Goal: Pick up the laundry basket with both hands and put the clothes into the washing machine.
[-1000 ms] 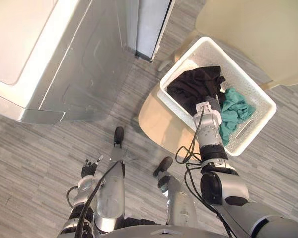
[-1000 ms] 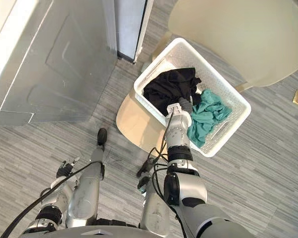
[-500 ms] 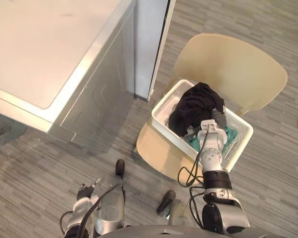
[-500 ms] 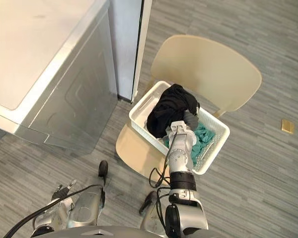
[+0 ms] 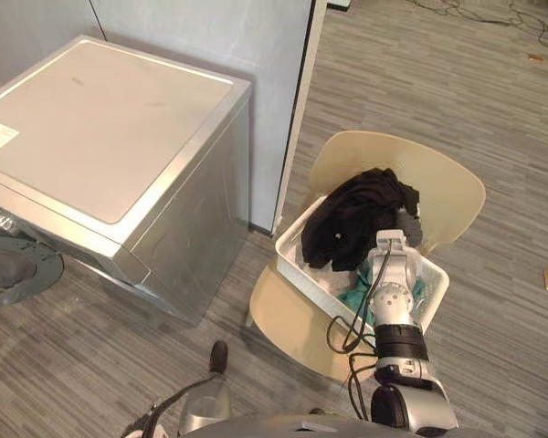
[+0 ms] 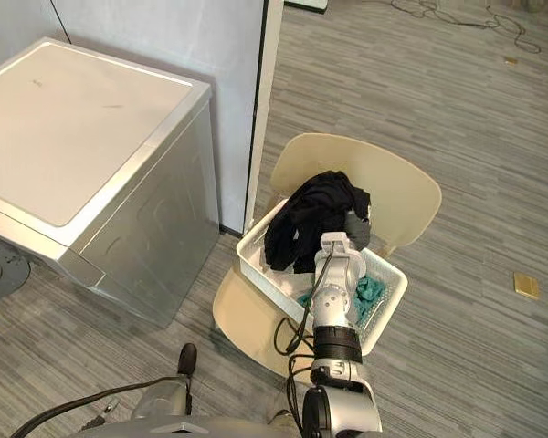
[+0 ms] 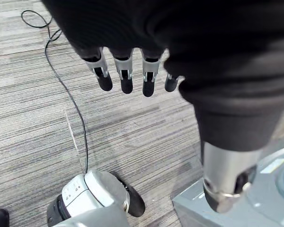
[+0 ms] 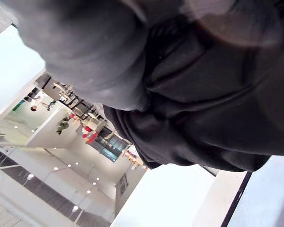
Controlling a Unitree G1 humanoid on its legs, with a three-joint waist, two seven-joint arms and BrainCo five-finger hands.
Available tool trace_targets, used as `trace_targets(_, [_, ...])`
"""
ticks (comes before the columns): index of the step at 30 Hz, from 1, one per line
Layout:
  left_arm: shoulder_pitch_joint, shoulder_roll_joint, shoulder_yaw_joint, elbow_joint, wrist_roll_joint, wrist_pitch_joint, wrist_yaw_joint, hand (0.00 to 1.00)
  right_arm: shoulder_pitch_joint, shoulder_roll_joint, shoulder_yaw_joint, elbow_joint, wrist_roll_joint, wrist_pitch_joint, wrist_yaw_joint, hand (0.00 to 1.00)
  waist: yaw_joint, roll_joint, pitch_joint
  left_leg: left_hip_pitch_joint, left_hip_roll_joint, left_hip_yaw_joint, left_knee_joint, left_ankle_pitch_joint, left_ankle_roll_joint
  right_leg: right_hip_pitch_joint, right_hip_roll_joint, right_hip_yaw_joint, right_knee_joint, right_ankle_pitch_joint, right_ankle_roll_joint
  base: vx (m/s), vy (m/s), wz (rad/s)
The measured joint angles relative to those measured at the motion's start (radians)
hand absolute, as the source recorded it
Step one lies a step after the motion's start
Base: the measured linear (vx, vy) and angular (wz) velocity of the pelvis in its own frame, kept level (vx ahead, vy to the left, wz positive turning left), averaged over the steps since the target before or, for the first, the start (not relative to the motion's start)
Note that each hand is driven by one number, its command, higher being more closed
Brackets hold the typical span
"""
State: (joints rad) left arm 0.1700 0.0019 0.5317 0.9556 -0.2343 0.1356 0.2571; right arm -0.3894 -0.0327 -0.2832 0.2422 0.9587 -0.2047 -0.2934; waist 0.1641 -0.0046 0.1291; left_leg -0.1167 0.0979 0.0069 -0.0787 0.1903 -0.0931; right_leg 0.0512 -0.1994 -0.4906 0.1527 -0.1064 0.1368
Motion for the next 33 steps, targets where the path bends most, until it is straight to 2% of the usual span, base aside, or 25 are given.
trace_targets(5, [0.003, -0.007, 0.109, -0.033, -0.049, -0.002, 0.023, 0.00, -0.065, -0.040, -0.018, -0.012, 0.017, -0.033, 0.000, 1.00, 0.014, 0.023, -0.035, 0.017, 0.001, -0.011, 0.000, -0.002, 0.000, 0.036, 0.012, -0.012, -0.041, 0.015, 0.001, -0.02, -0.013, 0.07])
trace_targets(6, [0.009, -0.023, 0.141, -0.120, -0.110, -0.008, 0.038, 0.00, -0.067, -0.041, -0.017, -0.049, 0.017, -0.037, 0.000, 1.00, 0.020, 0.030, -0.046, 0.019, 0.002, -0.015, 0.000, -0.002, -0.001, 0.042, 0.015, -0.016, -0.048, 0.016, 0.001, -0.03, -0.019, 0.05])
trace_targets(8, [0.021, -0.046, 0.186, -0.257, -0.158, -0.021, 0.045, 0.00, -0.067, -0.041, -0.017, -0.077, 0.016, -0.039, 0.000, 1.00, 0.022, 0.035, -0.051, 0.027, 0.000, -0.015, 0.000, -0.002, 0.000, 0.056, 0.016, -0.022, -0.057, 0.017, 0.001, -0.02, -0.016, 0.07])
trace_targets(12, [0.022, -0.034, 0.237, -0.655, -0.154, -0.055, 0.085, 0.00, -0.076, -0.044, -0.014, -0.079, 0.016, -0.041, 0.000, 1.00, 0.026, 0.051, -0.082, 0.025, -0.003, -0.013, 0.000, -0.003, 0.001, 0.059, 0.016, -0.023, -0.066, 0.020, -0.002, 0.00, -0.004, 0.01])
trace_targets(16, [-0.050, 0.034, 0.244, -0.992, -0.094, -0.110, 0.157, 0.00, -0.076, -0.060, 0.001, -0.087, -0.003, -0.034, -0.001, 1.00, 0.027, 0.073, -0.097, 0.033, -0.009, -0.008, 0.000, -0.002, 0.001, 0.074, 0.015, -0.022, -0.080, 0.035, 0.005, 0.00, 0.000, 0.00])
trace_targets(19, [-0.092, 0.057, 0.232, -1.128, -0.007, -0.130, 0.198, 0.00, -0.076, -0.063, 0.023, -0.130, -0.024, -0.030, -0.001, 1.00, 0.021, 0.088, -0.105, 0.040, -0.010, -0.005, 0.000, -0.001, 0.002, 0.083, 0.015, -0.017, -0.095, 0.046, 0.006, -0.01, -0.007, -0.06])
trace_targets(23, [-0.143, 0.081, 0.148, -1.330, 0.136, -0.147, 0.272, 0.00, -0.077, -0.078, 0.088, -0.190, -0.039, -0.027, 0.002, 1.00, -0.005, 0.103, -0.115, 0.064, -0.009, 0.008, 0.000, -0.007, 0.007, 0.102, 0.017, -0.009, -0.110, 0.047, 0.005, -0.04, -0.014, -0.07])
trace_targets(26, [-0.152, 0.084, 0.055, -1.423, 0.217, -0.182, 0.283, 0.00, -0.077, -0.078, 0.123, -0.198, -0.061, -0.027, 0.026, 1.00, -0.020, 0.118, -0.125, 0.072, -0.006, 0.027, 0.000, -0.010, 0.008, 0.099, 0.018, 0.015, -0.123, 0.057, -0.004, -0.05, -0.006, -0.20])
trace_targets(29, [-0.172, 0.099, -0.041, -1.429, 0.232, -0.192, 0.251, 0.00, -0.077, -0.076, 0.146, -0.198, -0.061, -0.021, 0.030, 1.00, -0.033, 0.125, -0.130, 0.080, -0.002, 0.049, -0.001, -0.010, 0.008, 0.099, 0.022, 0.036, -0.130, 0.072, 0.000, -0.04, -0.008, -0.19])
trace_targets(31, [-0.201, 0.110, -0.170, -1.412, 0.229, -0.197, 0.196, 0.00, -0.077, -0.075, 0.178, -0.214, -0.061, -0.005, 0.035, 1.00, -0.051, 0.125, -0.130, 0.087, 0.001, 0.063, -0.001, -0.012, 0.007, 0.094, 0.022, 0.051, -0.132, 0.076, -0.002, -0.04, -0.012, -0.25])
trace_targets(33, [-0.211, 0.126, -0.240, -1.394, 0.210, -0.202, 0.155, 0.00, -0.077, -0.074, 0.203, -0.233, -0.060, -0.001, 0.045, 1.00, -0.054, 0.125, -0.130, 0.088, 0.005, 0.076, -0.001, -0.013, 0.007, 0.083, 0.023, 0.068, -0.133, 0.078, -0.006, -0.04, -0.004, -0.22])
